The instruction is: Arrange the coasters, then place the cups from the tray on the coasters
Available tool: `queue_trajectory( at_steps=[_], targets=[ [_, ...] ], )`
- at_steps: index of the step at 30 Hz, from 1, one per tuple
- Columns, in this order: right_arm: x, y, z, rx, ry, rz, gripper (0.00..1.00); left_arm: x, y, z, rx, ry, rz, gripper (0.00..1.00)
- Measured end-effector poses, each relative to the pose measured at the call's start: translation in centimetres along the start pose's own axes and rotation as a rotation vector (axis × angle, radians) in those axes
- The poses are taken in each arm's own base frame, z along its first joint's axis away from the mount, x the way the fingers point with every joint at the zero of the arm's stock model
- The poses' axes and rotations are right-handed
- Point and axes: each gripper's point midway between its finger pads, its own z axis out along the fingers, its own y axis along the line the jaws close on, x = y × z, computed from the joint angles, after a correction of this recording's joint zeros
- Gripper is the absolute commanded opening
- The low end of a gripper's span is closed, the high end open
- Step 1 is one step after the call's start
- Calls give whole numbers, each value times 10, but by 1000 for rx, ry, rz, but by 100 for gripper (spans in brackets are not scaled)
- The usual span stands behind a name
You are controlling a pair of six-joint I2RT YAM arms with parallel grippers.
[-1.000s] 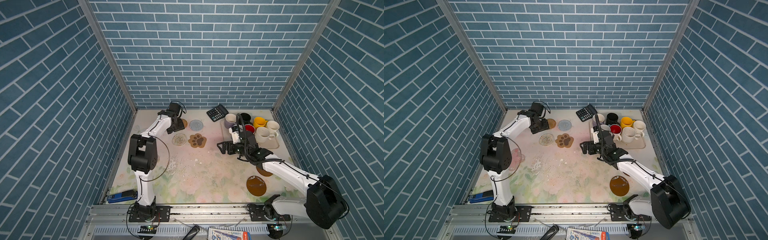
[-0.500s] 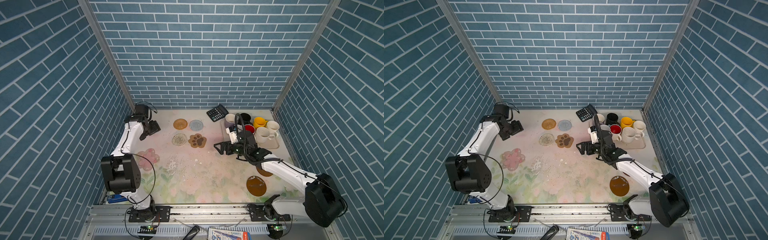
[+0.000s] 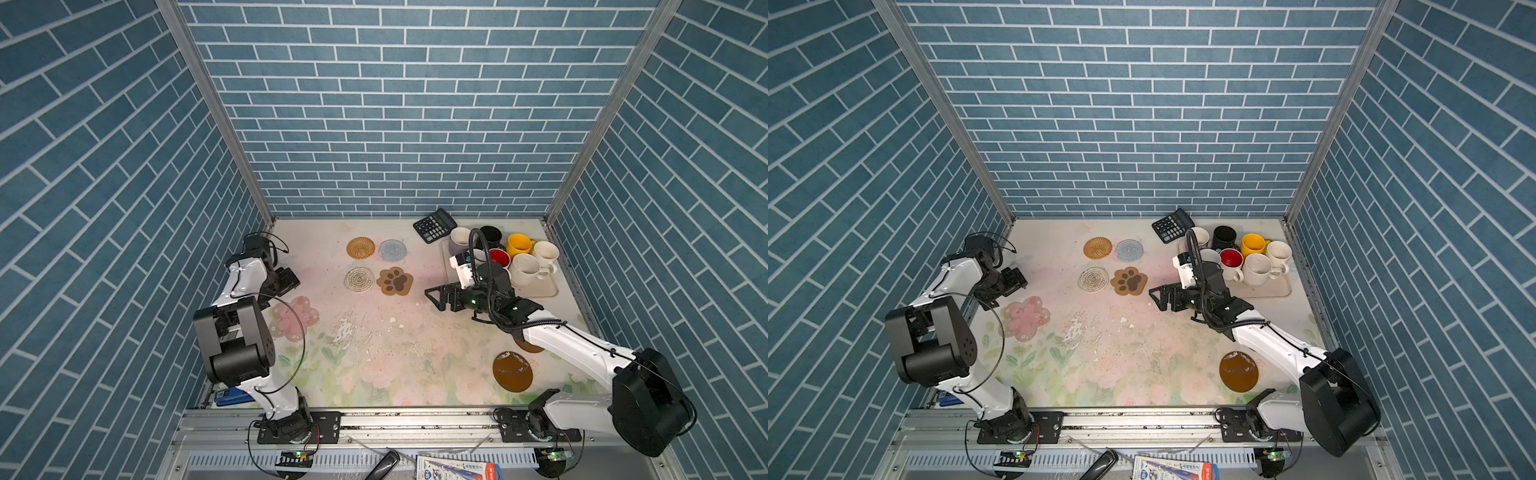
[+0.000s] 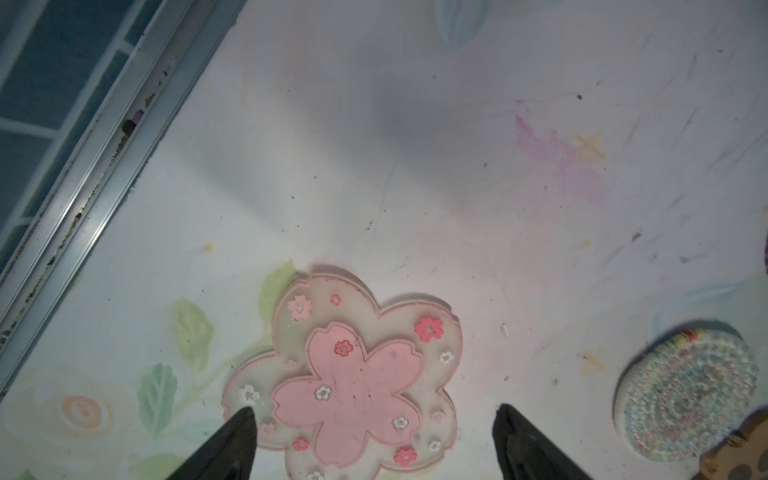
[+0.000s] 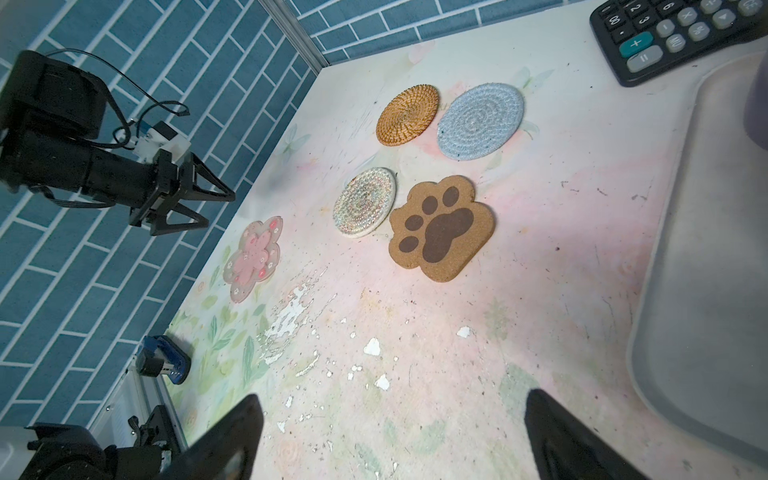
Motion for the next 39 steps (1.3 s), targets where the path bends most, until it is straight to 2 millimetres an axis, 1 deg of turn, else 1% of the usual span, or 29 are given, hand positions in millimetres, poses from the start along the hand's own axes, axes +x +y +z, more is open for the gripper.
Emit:
queue_trajectory(
  at_steps=[3, 8, 12, 18, 24, 31, 33, 39],
  targets=[
    [-1, 1, -1, -5, -5, 3, 98, -3, 8, 14, -13, 17, 16, 87],
    [-3, 4, -3, -14, -11, 2, 98, -5, 16, 38, -17, 68, 42, 80],
    [-3, 5, -3, -17, -12, 1, 98, -6, 22, 49, -21, 94, 54, 77],
    [-3, 6, -4, -21, -11, 1, 98, -6, 30, 57, -26, 113, 66, 76],
    [-3, 8, -5, -32, -10, 0, 98, -9, 27, 58, -8, 101, 83, 76],
    [-12, 17, -15, -51, -46, -16, 99, -12, 23, 68, 12, 99, 88, 76],
    [-13, 17, -16, -52, -48, -16, 98, -12, 23, 68, 16, 96, 87, 75],
    [-13, 17, -16, -52, -47, -16, 99, -11, 20, 68, 19, 97, 91, 68]
  ],
)
